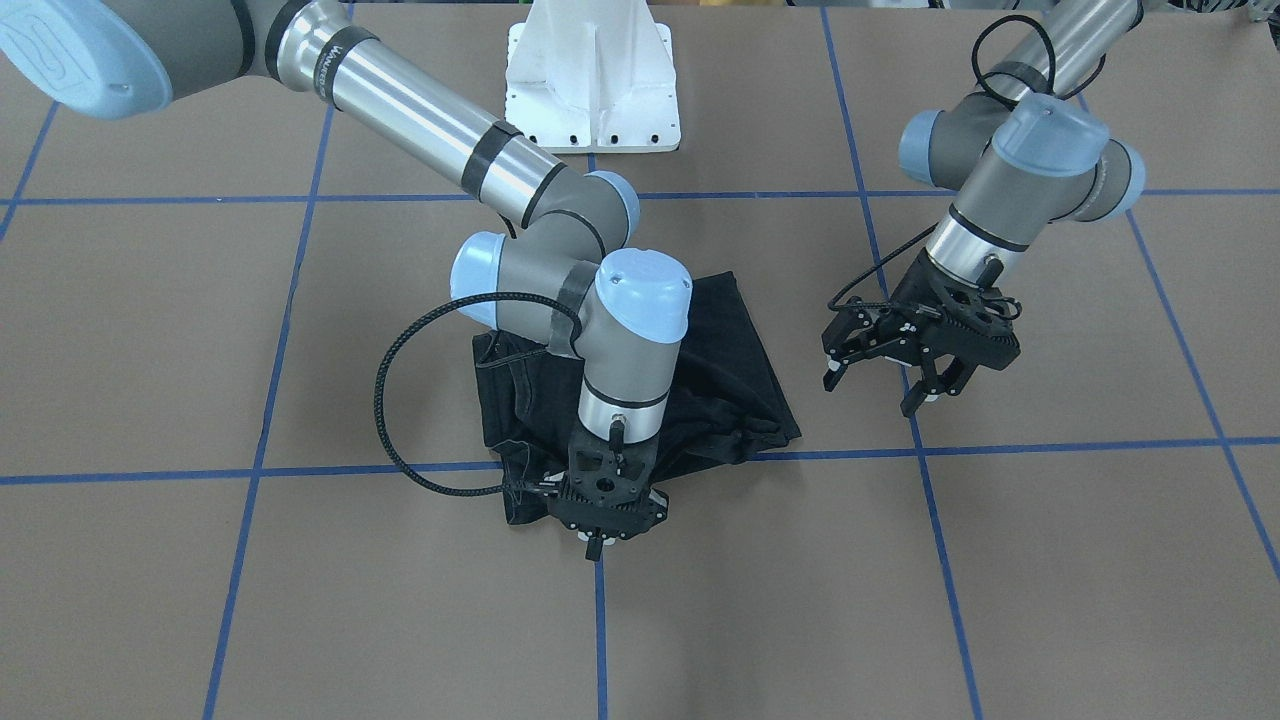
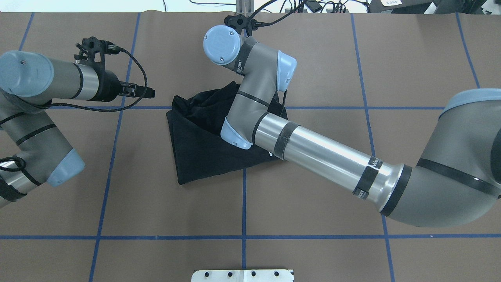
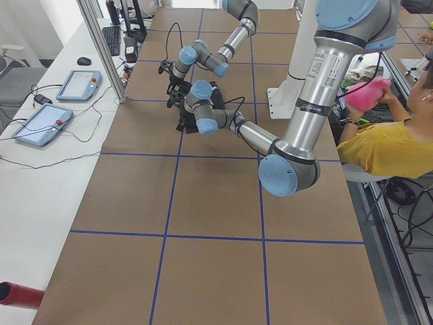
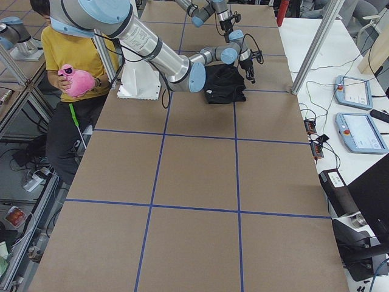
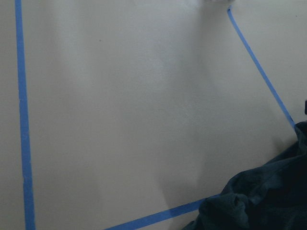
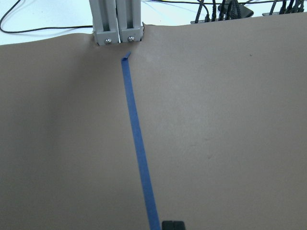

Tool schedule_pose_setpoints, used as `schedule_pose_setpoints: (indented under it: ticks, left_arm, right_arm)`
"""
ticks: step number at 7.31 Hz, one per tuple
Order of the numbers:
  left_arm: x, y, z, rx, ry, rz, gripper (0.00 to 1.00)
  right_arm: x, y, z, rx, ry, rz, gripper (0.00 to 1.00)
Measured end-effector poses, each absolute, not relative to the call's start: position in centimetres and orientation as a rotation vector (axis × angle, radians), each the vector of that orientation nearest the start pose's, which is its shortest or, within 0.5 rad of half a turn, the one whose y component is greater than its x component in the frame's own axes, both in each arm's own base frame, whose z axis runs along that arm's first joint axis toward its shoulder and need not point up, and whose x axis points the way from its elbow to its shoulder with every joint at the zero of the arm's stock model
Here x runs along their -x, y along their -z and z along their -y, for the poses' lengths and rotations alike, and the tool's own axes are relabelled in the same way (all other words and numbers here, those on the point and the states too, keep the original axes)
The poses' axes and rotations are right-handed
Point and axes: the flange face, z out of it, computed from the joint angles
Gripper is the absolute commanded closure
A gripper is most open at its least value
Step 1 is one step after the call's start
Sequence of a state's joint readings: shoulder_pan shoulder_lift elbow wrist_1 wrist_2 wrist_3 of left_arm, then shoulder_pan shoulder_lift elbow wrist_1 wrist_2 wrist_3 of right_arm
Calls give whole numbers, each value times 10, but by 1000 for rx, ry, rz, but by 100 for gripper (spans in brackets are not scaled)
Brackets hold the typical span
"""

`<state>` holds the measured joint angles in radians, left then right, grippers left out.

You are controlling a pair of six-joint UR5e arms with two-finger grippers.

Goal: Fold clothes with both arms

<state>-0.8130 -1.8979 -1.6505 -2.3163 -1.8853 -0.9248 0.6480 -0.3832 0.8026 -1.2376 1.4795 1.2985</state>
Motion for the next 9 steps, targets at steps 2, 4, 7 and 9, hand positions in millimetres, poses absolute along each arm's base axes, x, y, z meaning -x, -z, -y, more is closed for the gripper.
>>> schedule_pose_setpoints:
  ticks: [2, 4, 7, 9]
  left_arm:
    - [-345, -356, 514, -551, -38, -1035, 0]
    - [-319, -352, 515, -525, -79, -963, 0]
    - [-237, -373, 535, -383, -114, -764, 0]
    - [-156, -437, 562, -242, -65, -663, 0]
  right_arm:
    - [603, -166, 674, -381, -333, 661, 0]
    - [573, -173, 692, -288, -283, 703, 0]
    - [499, -201, 693, -211, -144, 679, 0]
    - [395, -268, 676, -185, -40, 731, 0]
